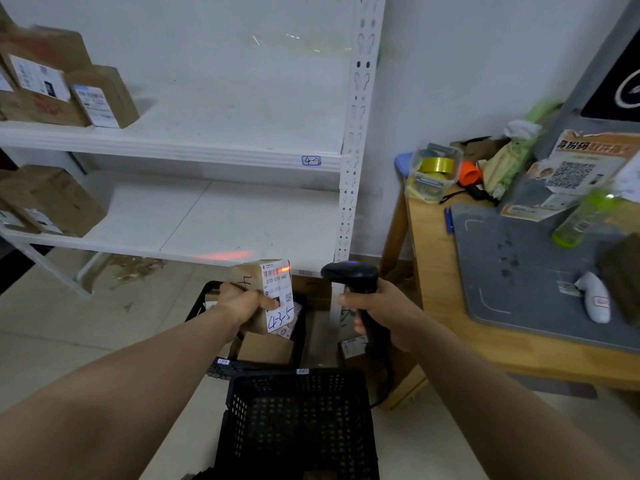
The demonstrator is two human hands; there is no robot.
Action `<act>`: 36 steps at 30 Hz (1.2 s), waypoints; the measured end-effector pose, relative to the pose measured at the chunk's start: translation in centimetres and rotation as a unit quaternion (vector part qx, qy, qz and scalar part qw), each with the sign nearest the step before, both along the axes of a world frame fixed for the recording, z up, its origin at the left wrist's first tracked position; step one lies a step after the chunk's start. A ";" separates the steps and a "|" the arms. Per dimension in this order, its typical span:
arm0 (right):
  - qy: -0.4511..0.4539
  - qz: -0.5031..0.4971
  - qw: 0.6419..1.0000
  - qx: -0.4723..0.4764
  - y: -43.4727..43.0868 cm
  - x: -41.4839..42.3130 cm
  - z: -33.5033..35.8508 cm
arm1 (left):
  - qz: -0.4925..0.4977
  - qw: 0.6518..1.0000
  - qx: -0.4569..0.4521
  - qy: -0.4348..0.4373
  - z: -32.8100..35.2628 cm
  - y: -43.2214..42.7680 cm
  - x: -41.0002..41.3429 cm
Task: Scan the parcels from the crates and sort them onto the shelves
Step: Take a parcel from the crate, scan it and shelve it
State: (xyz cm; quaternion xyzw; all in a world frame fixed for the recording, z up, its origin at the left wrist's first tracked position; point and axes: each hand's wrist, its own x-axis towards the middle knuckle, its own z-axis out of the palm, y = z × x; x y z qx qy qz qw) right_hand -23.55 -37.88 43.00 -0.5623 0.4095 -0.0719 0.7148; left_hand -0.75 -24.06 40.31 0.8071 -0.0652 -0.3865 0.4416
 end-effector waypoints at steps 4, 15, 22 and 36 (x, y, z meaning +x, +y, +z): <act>0.112 -0.059 0.991 -0.040 -4.2 -2.0 -2.5 | -0.044 0.999 0.011 0.009 -1.5 -1.0 -0.4; 0.400 -0.089 0.896 -0.170 -15.0 -9.0 -9.3 | -0.128 0.990 -0.020 0.051 0.5 -5.7 -6.3; 0.416 -0.077 0.890 -0.170 -15.8 -8.6 -11.4 | -0.126 0.990 -0.006 0.062 -0.1 -6.7 -6.8; 0.360 -0.220 0.877 -0.230 -13.3 -8.1 -9.2 | -0.125 0.989 -0.012 0.078 -0.7 -6.4 -6.1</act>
